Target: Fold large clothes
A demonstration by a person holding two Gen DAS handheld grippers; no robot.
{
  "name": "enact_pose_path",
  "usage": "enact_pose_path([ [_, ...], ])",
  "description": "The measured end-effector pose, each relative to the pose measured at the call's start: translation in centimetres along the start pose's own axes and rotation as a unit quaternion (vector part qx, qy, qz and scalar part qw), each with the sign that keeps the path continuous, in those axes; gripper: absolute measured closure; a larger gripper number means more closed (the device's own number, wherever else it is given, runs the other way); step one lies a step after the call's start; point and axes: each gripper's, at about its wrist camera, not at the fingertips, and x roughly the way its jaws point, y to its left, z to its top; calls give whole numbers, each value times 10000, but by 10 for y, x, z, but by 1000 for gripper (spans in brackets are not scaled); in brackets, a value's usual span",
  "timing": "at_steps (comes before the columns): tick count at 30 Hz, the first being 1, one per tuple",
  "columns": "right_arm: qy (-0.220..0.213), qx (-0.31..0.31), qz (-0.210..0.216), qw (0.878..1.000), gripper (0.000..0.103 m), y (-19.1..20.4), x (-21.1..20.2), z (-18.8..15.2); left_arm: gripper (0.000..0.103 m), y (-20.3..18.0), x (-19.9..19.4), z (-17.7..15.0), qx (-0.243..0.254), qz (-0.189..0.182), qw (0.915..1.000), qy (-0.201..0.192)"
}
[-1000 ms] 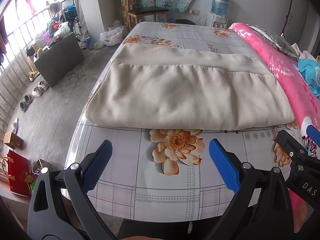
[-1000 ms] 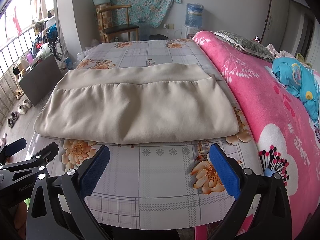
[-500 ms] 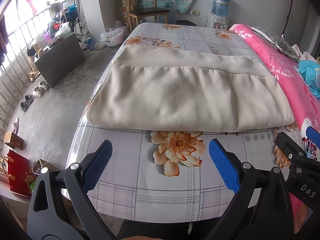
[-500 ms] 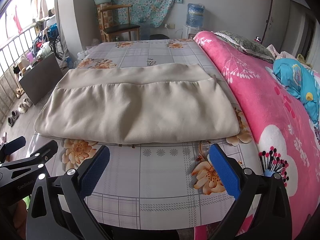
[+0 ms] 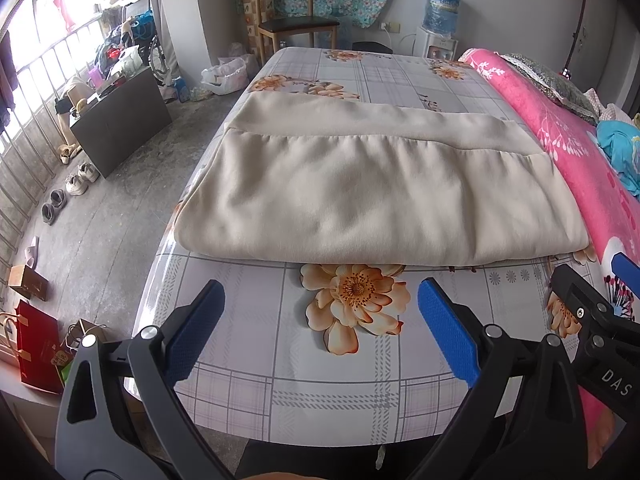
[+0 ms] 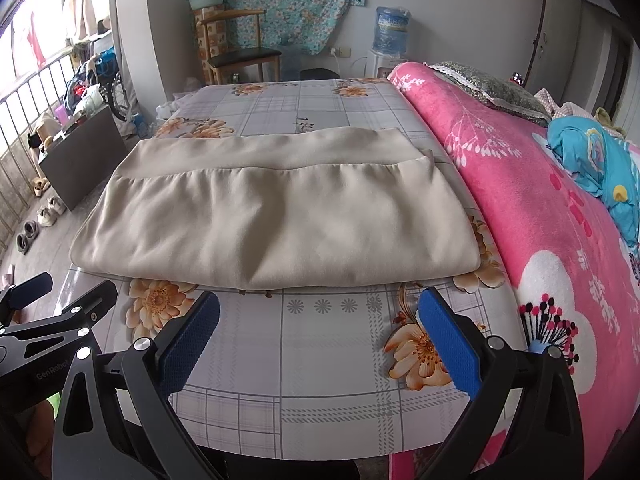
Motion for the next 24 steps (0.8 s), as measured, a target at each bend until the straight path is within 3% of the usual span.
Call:
enact_pose_path([
  [24, 21, 24, 16, 10000, 6, -2, 0, 1, 9, -2, -1, 2, 8, 3, 10000, 8],
])
